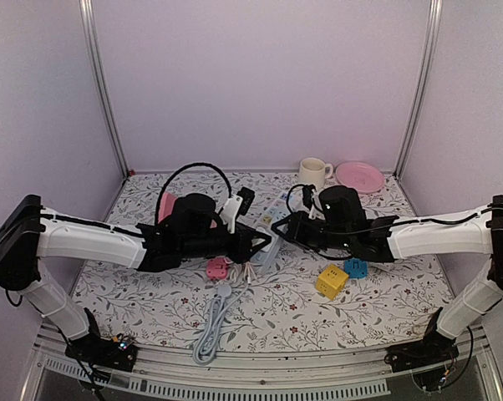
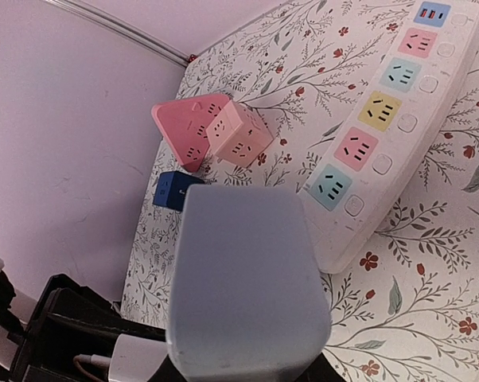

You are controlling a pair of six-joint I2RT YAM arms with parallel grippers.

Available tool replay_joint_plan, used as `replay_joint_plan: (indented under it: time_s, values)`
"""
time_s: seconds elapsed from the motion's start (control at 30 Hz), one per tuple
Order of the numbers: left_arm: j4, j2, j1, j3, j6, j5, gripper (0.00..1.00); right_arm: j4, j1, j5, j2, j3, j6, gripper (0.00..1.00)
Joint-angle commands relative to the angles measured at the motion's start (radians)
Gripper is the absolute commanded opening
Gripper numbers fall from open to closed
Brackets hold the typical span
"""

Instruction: Pull the plug off the socket

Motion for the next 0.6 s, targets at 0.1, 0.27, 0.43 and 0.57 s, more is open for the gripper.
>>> replay_joint_plan:
  time_s: [0.1, 0.27, 0.43, 0.57]
  values:
    - [0.118, -0.008, -0.011, 0.066, 0.016, 0.092, 0.02, -0.108, -0.074, 0.065, -0.051, -0.100, -0.047, 0.04]
    - [0.148, 0.004, -0.010, 0.086, 0.040, 0.115, 0.02, -0.134, -0.096, 0.068, -0.066, -0.118, -0.063, 0.04]
    - [0.158, -0.012, 0.017, 0.089, 0.031, 0.151, 0.02, -0.133, -0.127, 0.030, -0.066, -0.132, -0.067, 0.04]
    - [0.147, -0.026, 0.027, 0.089, 0.036, 0.171, 0.03, -0.136, -0.135, 0.021, -0.057, -0.125, -0.080, 0.04]
